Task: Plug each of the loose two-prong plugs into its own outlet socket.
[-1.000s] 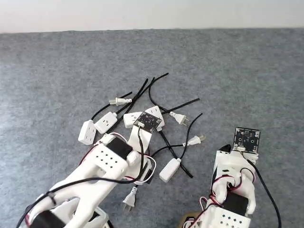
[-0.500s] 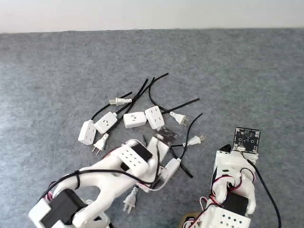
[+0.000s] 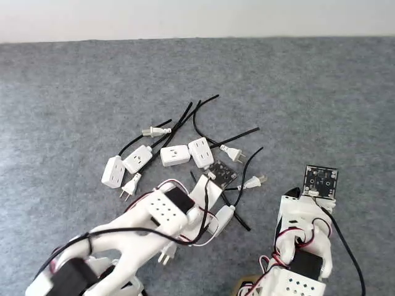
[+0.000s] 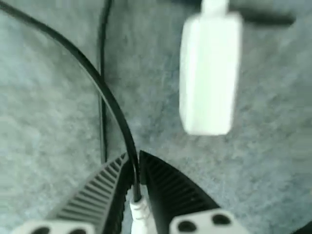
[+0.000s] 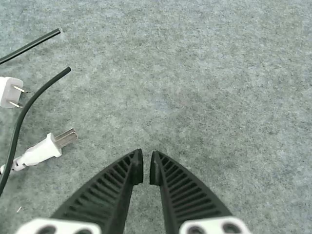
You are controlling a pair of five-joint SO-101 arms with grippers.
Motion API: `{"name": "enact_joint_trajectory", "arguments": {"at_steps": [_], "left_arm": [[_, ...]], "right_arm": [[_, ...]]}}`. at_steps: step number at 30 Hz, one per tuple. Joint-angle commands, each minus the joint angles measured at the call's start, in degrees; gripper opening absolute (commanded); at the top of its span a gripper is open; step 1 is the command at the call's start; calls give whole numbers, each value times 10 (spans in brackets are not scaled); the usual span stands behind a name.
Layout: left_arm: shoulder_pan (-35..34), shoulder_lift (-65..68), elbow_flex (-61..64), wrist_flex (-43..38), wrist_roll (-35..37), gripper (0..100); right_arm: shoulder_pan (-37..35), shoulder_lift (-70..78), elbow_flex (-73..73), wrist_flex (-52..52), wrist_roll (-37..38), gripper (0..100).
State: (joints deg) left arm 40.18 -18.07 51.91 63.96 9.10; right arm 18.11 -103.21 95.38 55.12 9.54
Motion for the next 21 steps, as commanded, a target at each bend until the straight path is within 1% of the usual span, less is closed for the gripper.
{"name": "enact_joint_trajectory", "arguments": {"at_steps": [1, 3, 5, 8, 11, 18, 19, 21], "left_arm": [[-4, -62, -25, -10, -4, 12], [-20, -71, -34, -18, -4, 12], [-50, -71, -41, -51, -4, 12], [-105, -71, -37, -134, -5, 12], [-131, -71, -25, -198, -7, 12], [-103, -73, 24, -258, -4, 13], [-105, -72, 26, -263, -4, 20], [-109, -72, 28, -263, -4, 69]], "right_arm": [[6, -7, 11, -11, 6, 43], [6, -7, 11, -10, 6, 43], [6, -7, 11, -10, 6, 43], [6, -7, 11, -10, 6, 43], [6, -7, 11, -10, 6, 43], [6, -7, 11, -10, 6, 43], [6, -7, 11, -10, 7, 43], [6, -7, 11, -9, 7, 43]]}}
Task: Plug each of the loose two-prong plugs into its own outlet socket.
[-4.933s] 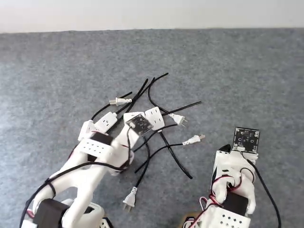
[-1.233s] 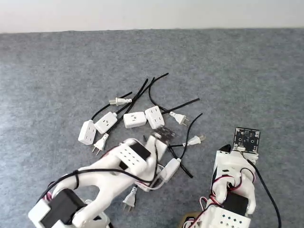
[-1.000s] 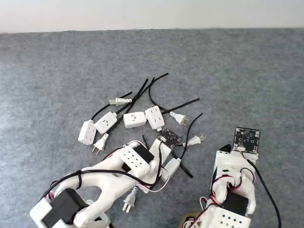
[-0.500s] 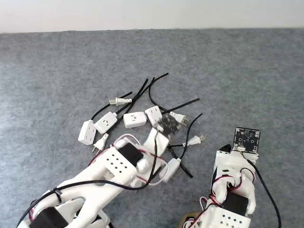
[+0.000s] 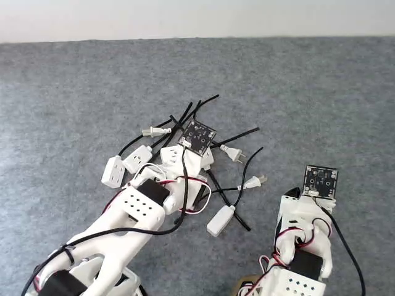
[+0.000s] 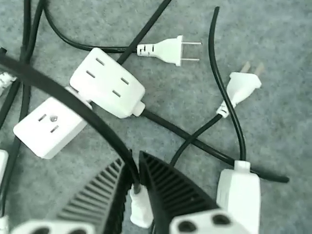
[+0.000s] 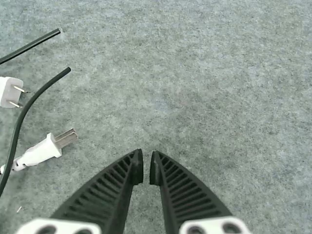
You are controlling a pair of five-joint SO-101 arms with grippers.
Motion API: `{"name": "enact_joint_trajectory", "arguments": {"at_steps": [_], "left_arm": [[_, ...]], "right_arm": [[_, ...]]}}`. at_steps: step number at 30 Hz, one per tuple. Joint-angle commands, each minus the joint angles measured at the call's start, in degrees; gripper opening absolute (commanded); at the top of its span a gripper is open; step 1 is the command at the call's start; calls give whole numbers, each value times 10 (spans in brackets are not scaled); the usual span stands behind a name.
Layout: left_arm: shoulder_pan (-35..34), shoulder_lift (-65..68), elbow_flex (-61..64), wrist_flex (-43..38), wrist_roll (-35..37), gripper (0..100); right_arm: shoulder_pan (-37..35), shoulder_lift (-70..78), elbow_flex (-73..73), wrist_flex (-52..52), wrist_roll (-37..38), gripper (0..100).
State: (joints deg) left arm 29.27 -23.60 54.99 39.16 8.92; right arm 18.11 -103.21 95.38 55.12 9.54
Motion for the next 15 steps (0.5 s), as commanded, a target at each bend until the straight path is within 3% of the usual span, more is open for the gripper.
{"name": "enact_joint_trajectory", "arguments": {"at_steps": [1, 6, 12, 15], "left_arm": [[-7, -17, 0, -15, -1, 105], [-49, -20, 13, -17, 65, 246], [-141, -22, 0, -13, 68, 250], [-175, -22, -22, 27, 68, 250]], "right_arm": [[6, -7, 11, -9, 7, 43], [6, -7, 11, -9, 7, 43], [6, -7, 11, -9, 7, 43], [5, -7, 11, -9, 7, 43]]}}
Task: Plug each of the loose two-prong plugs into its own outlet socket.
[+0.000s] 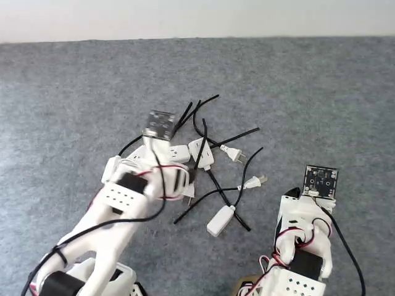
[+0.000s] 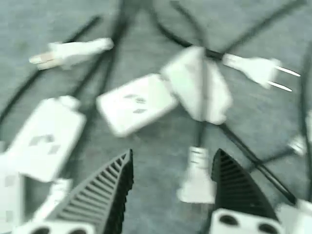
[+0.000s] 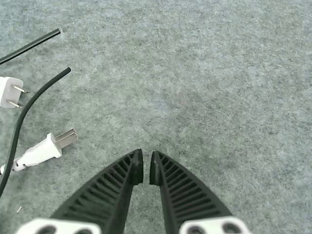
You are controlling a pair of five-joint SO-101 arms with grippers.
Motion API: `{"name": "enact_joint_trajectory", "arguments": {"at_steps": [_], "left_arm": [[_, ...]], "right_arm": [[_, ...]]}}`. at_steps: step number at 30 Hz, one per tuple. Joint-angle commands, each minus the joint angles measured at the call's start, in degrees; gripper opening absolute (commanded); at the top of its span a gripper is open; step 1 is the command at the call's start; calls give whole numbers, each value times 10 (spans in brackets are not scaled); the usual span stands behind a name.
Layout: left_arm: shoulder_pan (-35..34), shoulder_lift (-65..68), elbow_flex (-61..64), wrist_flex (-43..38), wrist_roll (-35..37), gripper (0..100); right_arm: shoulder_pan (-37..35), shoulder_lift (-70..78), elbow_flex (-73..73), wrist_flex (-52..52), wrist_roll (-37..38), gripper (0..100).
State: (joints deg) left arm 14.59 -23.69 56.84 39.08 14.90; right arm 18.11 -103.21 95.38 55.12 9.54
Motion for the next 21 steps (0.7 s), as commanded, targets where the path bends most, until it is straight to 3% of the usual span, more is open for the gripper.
{"name": "enact_joint_trajectory", "arguments": {"at_steps": [1, 6, 10, 14, 21], "left_arm": [[-21, -21, -48, 53, 9, 250], [93, -21, -70, 164, 11, 249], [168, -17, -66, 170, 11, 156], [181, -15, -57, 128, 12, 56], [184, -14, -36, 77, 29, 48]], "right_arm": [[4, -7, 11, -9, 7, 43], [3, -7, 11, -9, 7, 43], [3, -7, 11, -9, 7, 43], [3, -7, 11, -9, 7, 43], [2, -7, 11, -9, 7, 43]]}}
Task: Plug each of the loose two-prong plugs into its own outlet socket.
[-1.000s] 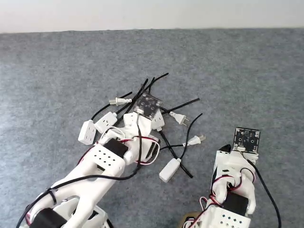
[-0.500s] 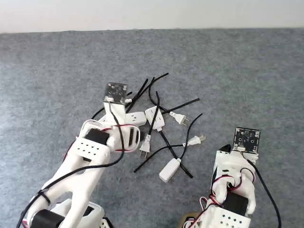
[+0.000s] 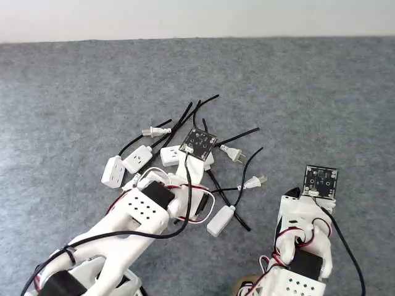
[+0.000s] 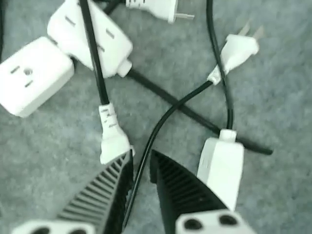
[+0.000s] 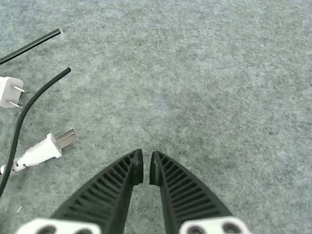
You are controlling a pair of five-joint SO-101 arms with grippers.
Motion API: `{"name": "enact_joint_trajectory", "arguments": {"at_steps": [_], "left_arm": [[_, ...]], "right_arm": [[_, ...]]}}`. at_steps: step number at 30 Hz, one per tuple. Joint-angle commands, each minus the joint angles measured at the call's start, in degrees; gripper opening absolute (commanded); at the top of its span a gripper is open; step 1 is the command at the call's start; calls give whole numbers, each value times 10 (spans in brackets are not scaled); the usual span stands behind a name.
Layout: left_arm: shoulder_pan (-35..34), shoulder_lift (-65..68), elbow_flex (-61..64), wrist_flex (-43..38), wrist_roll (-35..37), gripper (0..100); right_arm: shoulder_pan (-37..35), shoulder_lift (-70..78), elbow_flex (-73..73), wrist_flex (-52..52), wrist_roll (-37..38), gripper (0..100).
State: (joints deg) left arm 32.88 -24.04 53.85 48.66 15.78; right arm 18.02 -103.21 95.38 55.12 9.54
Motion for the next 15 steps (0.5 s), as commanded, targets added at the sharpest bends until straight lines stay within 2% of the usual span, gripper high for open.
{"name": "enact_joint_trajectory", "arguments": {"at_steps": [1, 6, 11, 15], "left_arm": [[1, -10, -3, -25, 39, 48], [18, 76, -15, -27, 103, 47], [49, 187, -106, 34, 109, 47], [105, 206, -122, 46, 110, 47]], "right_arm": [[3, -7, 11, -9, 7, 43], [3, -7, 11, -9, 7, 43], [3, -7, 11, -9, 7, 43], [3, -7, 11, -10, 7, 43]]}}
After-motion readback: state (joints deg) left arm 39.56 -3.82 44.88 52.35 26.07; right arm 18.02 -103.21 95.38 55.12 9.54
